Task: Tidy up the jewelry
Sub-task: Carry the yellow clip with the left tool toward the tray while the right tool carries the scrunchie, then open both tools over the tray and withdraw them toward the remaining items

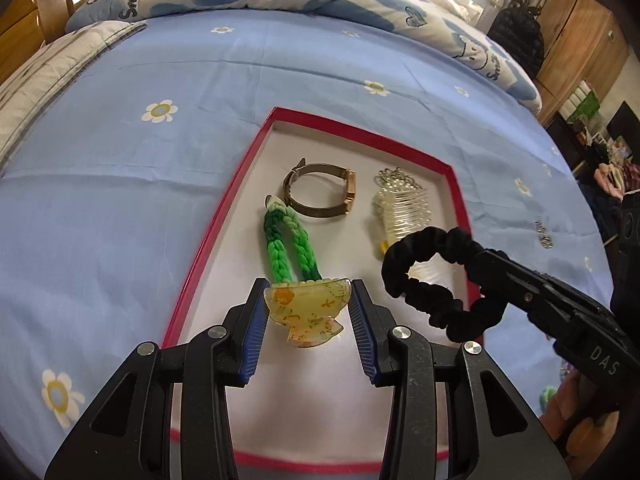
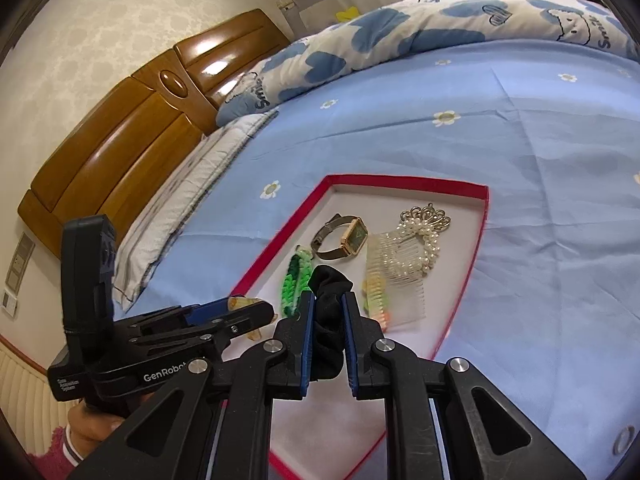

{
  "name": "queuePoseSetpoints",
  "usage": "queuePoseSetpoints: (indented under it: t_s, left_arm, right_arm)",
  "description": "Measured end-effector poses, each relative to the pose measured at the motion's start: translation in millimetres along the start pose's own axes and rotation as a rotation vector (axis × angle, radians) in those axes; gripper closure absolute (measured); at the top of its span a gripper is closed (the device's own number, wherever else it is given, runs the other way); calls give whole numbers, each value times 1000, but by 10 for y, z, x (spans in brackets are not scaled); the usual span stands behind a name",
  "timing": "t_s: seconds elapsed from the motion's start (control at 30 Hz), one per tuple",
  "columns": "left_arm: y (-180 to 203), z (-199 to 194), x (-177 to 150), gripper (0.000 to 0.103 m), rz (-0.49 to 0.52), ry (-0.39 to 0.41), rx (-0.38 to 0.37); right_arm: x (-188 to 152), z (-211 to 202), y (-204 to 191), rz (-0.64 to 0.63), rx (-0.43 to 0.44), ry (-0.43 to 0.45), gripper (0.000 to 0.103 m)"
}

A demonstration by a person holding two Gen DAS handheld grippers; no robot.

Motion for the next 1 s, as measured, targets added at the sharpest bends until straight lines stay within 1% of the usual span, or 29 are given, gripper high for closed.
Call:
queuePoseSetpoints:
  t_s: [0.13,0.3,0.43,0.5,0.57,0.73,0.93,1.0]
  left_arm:
    - [-27,127,6,65,6,-18,15]
    - [-50,210,-10,65,11,-28,29]
    - [-30,235,7,64,21,-31,34]
    - [-13,246,6,65,29,-34,38]
    - [-15,278,-10,65,32,-48,42]
    - [-7,275,-11,65,37,-44,46]
    - [-7,261,-4,65,32,-43,45]
    - [4,243,4,63,33,-39,44]
  right_arm:
    - [-52,155,147,18,-34,-27,90]
    - [-107,223,311,32,-67,-48,90]
    - [-123,277,366,26,-86,-63,89]
    - [-140,293,376,24,-90,-71,85]
    - [-156,310,376,26,-91,-78,85]
    - [-152,324,383,22,-92,-80,84]
    - [-125,311,402,20,-97,-78,75]
    - [-121,293,398,21,-93,-74,75]
Point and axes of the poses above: each gripper's, at about its wrist camera, not at the fingertips, and z roughly the way its jaws point, y to its right, x to its top, the point moved 9 cm from there along z, roughly the way its jaws point, and after that the axes turned 8 degrees about y, right-handed, at the moved point
